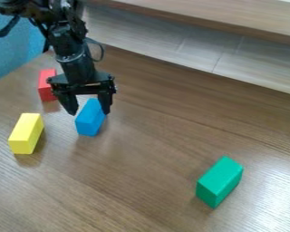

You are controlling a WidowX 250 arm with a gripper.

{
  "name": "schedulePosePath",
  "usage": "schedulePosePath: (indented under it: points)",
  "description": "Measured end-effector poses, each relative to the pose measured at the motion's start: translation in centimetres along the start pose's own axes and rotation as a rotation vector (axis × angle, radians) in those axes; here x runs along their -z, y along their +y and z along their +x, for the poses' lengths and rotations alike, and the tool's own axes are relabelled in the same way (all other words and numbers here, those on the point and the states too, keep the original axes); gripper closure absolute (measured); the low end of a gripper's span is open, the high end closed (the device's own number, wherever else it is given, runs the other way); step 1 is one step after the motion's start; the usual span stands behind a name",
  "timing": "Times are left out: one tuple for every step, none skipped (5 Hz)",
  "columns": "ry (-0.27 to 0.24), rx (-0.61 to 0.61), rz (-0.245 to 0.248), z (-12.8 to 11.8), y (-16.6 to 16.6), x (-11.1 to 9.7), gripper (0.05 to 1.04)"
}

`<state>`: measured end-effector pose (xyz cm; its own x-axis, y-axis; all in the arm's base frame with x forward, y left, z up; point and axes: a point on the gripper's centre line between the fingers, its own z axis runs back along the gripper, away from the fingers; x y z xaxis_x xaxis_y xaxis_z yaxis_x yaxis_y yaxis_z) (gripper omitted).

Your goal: Move the blue block to the middle of the table

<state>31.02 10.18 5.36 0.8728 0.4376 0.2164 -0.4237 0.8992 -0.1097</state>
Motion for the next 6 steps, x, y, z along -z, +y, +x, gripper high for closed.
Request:
schedulePosePath:
  points:
    - [0.004,0.001,0.013,-0.1,-0.2,0.6,0.084]
    - [0.022,-0.009,0.035,-0.4,0.1,1.4,0.115]
    - [0.015,-0.056,0.050,-0.5,0.4,1.6,0.427]
    - [0.021,-0.067,0.049,-0.6,0.3,1.6,0.506]
    - [0.043,-0.009,0.012,-0.2,-1.4,1.0,0.506]
    - [0.030,0.057,-0.014,0.9,-3.7,-0.1,0.506]
